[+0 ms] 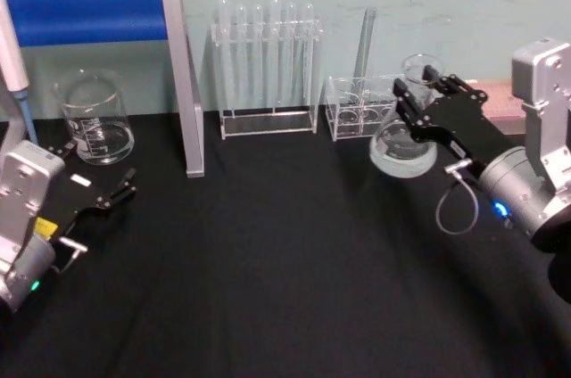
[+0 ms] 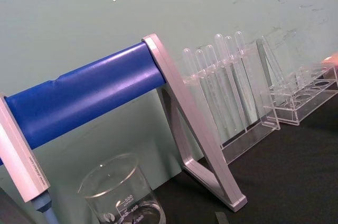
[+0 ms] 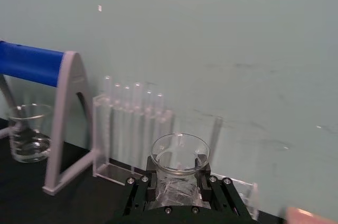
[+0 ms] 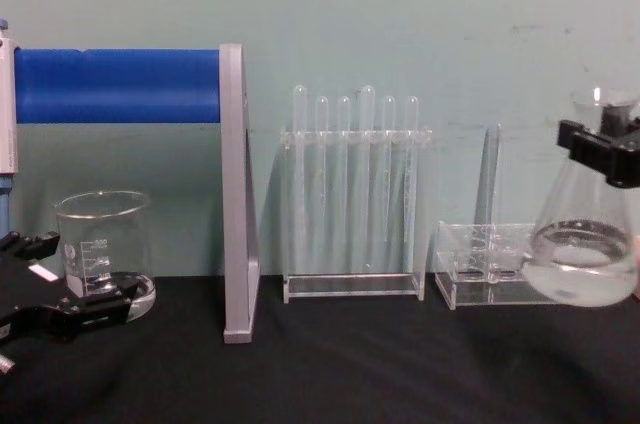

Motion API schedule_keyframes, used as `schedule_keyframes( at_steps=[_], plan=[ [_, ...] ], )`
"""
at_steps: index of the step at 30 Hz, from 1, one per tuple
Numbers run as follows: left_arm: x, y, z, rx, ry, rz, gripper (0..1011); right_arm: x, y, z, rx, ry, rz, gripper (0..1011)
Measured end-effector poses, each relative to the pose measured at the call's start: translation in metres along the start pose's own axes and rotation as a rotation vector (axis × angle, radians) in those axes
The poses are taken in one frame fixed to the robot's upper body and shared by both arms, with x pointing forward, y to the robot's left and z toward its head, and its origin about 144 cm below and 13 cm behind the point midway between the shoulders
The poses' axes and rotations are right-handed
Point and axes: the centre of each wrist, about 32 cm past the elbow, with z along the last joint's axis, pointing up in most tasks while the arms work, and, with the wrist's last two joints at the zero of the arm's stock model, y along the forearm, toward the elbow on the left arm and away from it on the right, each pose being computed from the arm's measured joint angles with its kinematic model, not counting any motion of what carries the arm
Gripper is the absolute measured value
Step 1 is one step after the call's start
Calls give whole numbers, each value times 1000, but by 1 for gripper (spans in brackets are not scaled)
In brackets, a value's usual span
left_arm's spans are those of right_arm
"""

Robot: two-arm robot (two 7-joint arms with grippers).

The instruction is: Grasp the erlenmeyer flask with one hand, shake it three times, then place it back.

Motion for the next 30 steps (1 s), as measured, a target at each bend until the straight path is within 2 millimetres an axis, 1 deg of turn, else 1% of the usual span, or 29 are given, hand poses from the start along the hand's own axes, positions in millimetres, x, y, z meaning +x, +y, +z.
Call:
schedule_keyframes(
  at_steps=[4,9,12,14,17,23,30],
  plan=[
    [0,0,0,0,0,0,1001,-7,3,2,9,7,35,449],
    [0,0,0,0,0,0,1001,-24,9,5,18,15,120,449],
    [0,0,0,0,0,0,1001,-38,14,6,26,19,190,449],
    [0,0,0,0,0,0,1001,-41,14,7,27,20,204,449],
    [0,0,0,0,0,0,1001,-54,18,8,32,24,274,449],
    [0,0,0,0,0,0,1001,-75,21,10,35,31,387,449],
    [0,0,0,0,0,0,1000,-88,23,12,37,38,469,449]
  ],
)
